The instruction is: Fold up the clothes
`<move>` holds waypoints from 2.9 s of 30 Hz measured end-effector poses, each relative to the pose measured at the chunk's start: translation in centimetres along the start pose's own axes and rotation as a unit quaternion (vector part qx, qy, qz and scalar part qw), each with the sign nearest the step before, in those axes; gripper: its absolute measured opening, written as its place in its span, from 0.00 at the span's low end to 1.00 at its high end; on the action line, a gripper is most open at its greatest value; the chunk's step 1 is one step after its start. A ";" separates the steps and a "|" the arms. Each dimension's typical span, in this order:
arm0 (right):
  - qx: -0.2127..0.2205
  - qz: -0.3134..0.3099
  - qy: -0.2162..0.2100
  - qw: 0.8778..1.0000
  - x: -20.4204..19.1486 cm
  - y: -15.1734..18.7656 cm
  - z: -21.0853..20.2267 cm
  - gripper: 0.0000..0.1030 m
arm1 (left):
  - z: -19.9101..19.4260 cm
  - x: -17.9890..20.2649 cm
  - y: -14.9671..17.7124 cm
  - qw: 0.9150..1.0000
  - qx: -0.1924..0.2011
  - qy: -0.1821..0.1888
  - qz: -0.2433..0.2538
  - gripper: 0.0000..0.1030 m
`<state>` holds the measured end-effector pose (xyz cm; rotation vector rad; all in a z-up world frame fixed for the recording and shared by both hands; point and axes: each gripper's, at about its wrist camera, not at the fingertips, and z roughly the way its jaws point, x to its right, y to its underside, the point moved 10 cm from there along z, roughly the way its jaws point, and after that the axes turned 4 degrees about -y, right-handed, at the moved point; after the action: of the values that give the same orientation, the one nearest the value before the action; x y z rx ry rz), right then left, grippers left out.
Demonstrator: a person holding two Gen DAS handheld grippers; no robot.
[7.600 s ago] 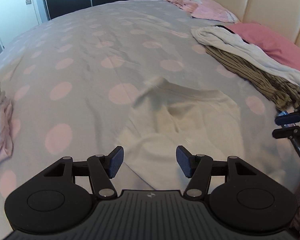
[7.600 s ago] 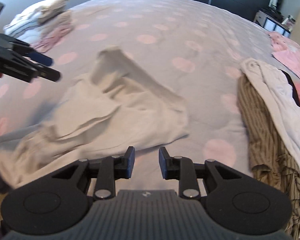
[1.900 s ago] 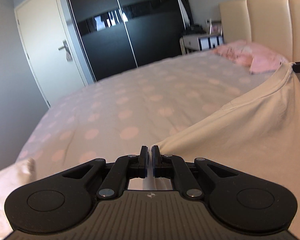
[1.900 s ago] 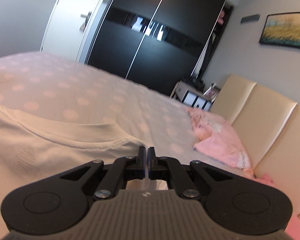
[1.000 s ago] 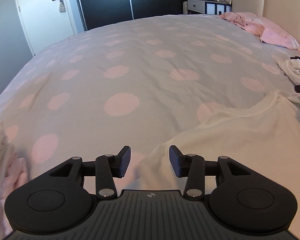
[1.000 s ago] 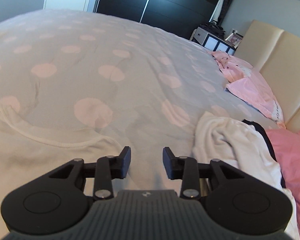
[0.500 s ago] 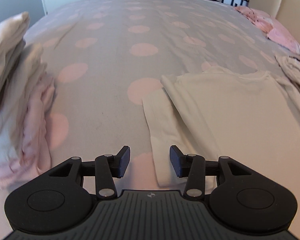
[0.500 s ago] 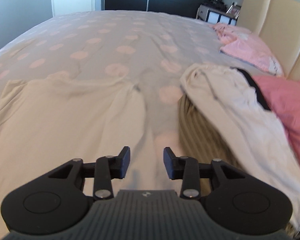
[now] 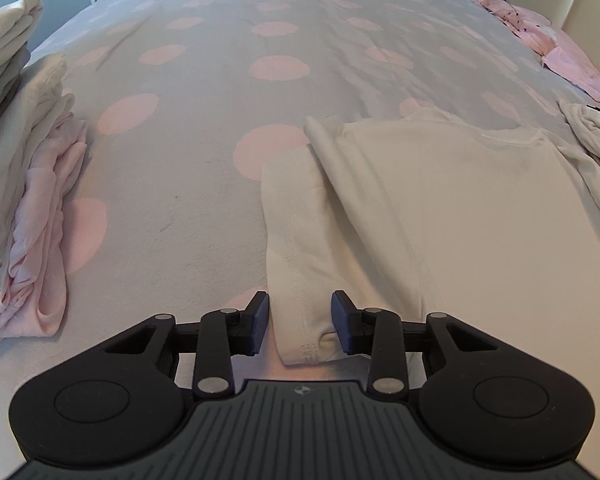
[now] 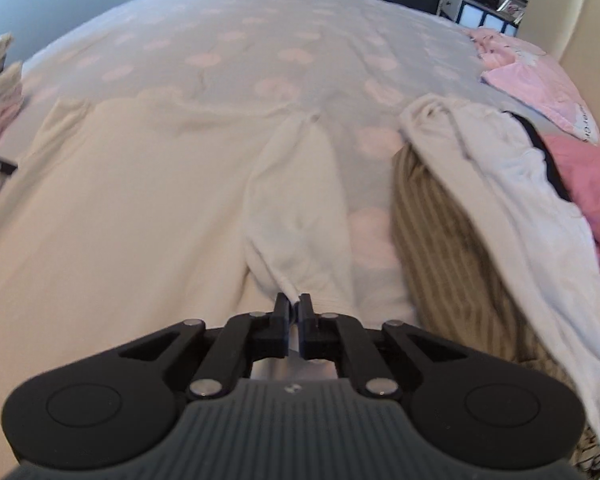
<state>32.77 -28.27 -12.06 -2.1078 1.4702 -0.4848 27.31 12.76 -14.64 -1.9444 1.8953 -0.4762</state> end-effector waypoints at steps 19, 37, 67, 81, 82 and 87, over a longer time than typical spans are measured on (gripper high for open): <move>-0.020 0.143 0.187 0.972 16.9 -0.8 2.8 0.01 | 0.8 -1.2 -0.5 0.999 -0.001 0.022 -0.042 0.32; 0.020 0.162 0.187 0.969 14.7 -2.8 2.6 0.31 | 2.3 -1.3 -2.1 0.996 0.031 0.036 -0.072 0.25; 0.011 0.109 0.032 0.993 5.7 2.6 -2.6 0.33 | -9.1 -4.0 3.7 0.998 0.053 -0.013 -0.007 0.15; -0.029 0.019 -0.061 0.998 -5.5 12.8 -7.4 0.33 | -16.5 2.9 21.4 0.990 -0.017 0.079 0.116 0.21; -0.032 0.015 -0.067 0.997 -6.4 13.4 -7.6 0.33 | -16.7 3.6 22.7 0.987 -0.025 0.084 0.136 0.22; -0.046 -0.015 -0.092 0.995 -10.7 15.3 -8.2 0.33 | -17.0 6.7 28.3 0.965 -0.057 0.098 0.236 0.22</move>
<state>12.99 -24.21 -14.65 -2.1843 1.3796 -0.2310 -5.46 5.01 -14.02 -1.4715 2.4648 -0.4327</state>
